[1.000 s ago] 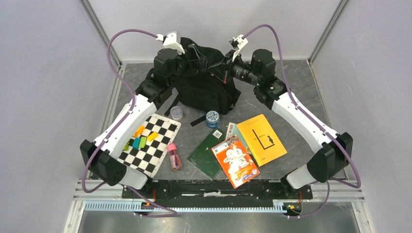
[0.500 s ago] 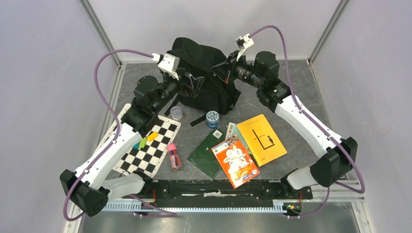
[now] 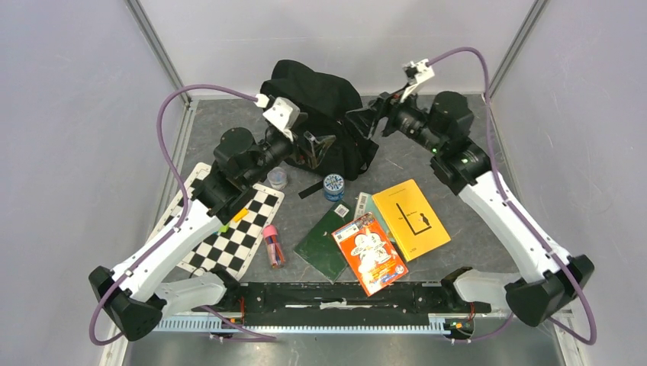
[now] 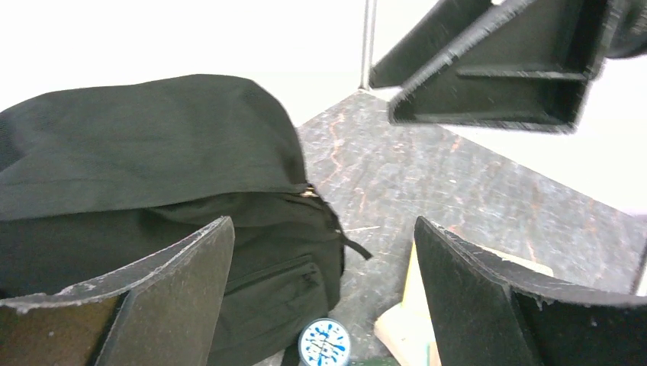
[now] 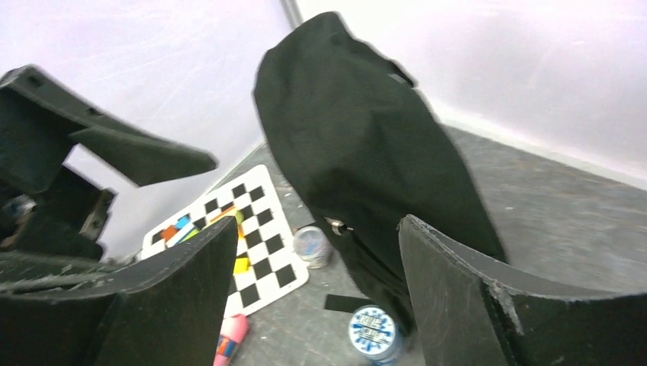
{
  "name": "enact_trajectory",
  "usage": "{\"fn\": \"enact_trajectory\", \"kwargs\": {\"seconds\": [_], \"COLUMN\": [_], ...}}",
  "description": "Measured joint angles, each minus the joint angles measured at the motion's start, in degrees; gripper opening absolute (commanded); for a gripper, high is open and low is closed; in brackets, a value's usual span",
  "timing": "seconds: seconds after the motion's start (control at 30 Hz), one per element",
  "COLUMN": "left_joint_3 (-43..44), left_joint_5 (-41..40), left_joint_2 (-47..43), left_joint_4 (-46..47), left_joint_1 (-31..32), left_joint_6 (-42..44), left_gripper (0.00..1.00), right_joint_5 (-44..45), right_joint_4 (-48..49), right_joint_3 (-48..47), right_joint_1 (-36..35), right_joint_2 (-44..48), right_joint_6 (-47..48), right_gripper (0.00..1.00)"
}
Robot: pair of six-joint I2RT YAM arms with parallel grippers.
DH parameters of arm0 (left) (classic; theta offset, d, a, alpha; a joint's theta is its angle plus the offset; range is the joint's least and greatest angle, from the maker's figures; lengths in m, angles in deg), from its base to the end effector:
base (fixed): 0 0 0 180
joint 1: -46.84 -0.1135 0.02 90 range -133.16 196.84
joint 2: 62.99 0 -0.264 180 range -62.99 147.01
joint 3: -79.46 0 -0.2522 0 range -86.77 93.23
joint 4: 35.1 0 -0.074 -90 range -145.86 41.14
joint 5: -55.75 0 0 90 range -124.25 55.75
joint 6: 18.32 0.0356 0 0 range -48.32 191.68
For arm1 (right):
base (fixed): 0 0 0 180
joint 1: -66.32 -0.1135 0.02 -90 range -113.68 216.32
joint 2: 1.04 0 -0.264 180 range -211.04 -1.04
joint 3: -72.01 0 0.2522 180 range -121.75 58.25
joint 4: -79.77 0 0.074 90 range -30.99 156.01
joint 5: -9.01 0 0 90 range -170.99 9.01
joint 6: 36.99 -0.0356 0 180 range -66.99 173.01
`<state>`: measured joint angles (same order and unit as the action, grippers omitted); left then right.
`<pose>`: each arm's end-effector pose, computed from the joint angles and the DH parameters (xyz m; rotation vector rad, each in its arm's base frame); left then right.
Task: Pack the student bag
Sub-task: Unzip the student bag at the center of the board.
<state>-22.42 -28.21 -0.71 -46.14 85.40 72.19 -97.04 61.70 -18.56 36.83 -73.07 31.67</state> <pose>0.1922 -0.1580 0.4252 0.5887 1.3992 -0.6128 0.2440 0.1493 0.4457 -0.3451 1.6008 0.9080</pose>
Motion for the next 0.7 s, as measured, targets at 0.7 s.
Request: {"fn": "enact_trajectory", "kwargs": {"seconds": [0.7], "left_joint_3": [-1.27], "left_joint_5": [-28.15], "left_joint_2": [10.58], "left_joint_4": [-2.25], "left_joint_1": [14.78], "left_joint_6": [-24.92], "left_gripper": [0.86], "right_joint_5": [9.11], "right_joint_4": [-5.92], "right_joint_3": [16.7], "right_joint_1": [9.35], "right_joint_2": [12.63], "right_joint_6": [1.73], "right_gripper": [0.88]}}
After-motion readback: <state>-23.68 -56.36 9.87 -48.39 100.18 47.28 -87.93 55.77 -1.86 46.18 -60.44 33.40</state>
